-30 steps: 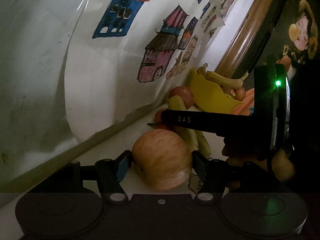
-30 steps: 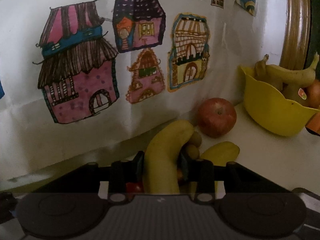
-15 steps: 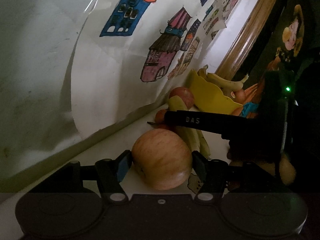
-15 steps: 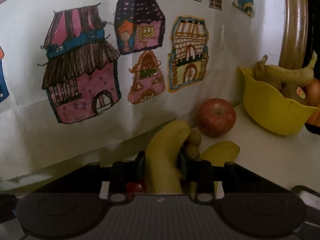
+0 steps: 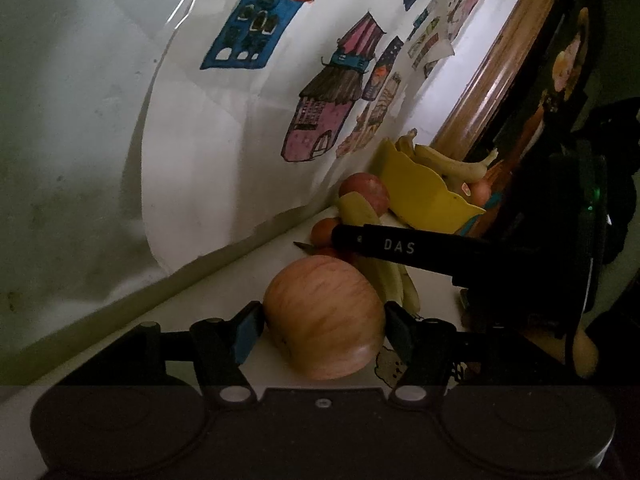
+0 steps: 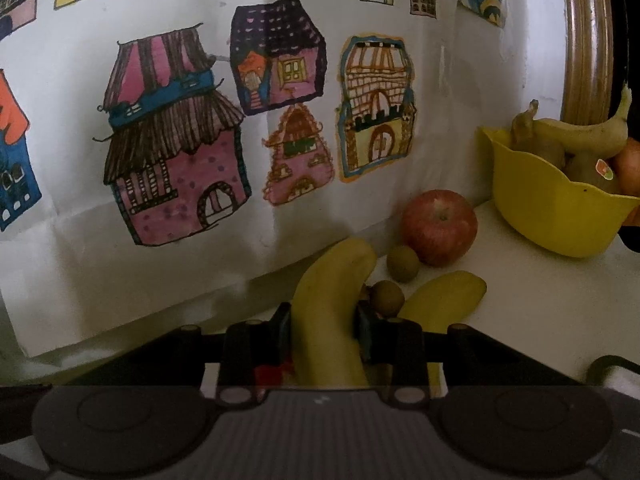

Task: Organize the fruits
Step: 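Lift the apple with left gripper while right gripper carries the banana toward the tray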

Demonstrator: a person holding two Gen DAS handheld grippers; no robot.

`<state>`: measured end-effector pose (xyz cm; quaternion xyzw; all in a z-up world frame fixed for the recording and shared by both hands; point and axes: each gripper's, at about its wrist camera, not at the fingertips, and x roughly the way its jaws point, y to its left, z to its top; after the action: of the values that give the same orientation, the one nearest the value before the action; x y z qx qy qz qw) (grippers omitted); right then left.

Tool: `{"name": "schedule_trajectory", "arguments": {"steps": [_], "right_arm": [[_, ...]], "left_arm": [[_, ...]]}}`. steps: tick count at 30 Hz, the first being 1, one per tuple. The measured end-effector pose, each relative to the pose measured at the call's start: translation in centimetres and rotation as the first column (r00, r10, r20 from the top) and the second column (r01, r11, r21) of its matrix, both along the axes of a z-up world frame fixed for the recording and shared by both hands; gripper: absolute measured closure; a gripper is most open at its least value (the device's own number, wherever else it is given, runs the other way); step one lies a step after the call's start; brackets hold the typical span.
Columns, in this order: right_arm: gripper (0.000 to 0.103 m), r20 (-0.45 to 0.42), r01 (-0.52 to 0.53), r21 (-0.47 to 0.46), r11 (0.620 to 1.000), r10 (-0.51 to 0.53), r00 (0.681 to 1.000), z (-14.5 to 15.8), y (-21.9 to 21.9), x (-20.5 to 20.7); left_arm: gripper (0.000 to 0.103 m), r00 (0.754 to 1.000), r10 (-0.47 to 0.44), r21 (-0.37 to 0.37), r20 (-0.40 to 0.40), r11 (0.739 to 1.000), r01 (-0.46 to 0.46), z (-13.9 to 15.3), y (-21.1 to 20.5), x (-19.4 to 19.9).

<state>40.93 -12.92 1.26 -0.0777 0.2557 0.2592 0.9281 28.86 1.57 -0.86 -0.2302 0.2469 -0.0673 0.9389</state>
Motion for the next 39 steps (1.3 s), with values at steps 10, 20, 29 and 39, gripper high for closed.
{"name": "schedule_trajectory", "arguments": {"steps": [10,20,29,39], "right_arm": [[0.066,0.014,-0.009,0.013,1.000,0.008,1.000,0.7,-0.5,-1.6],[0.066,0.027,-0.007,0.060,0.998,0.005,1.000,1.8,-2.3,-2.6],[0.066,0.044,-0.013,0.088,0.996,0.009,0.999,2.6,-3.7,-4.0],[0.066,0.054,-0.017,0.100,0.995,0.012,0.998,3.0,-4.8,-4.8]], "left_arm": [[0.037,1.000,0.003,0.044,-0.005,0.999,-0.003,0.5,-0.6,0.0],[0.037,1.000,0.008,0.066,0.024,0.998,-0.010,1.5,-1.2,-0.9],[0.037,0.999,-0.001,0.070,0.036,0.998,-0.002,2.1,-2.7,-1.5],[0.037,0.999,0.002,0.076,0.040,0.997,-0.005,2.4,-3.4,-2.0]]}}
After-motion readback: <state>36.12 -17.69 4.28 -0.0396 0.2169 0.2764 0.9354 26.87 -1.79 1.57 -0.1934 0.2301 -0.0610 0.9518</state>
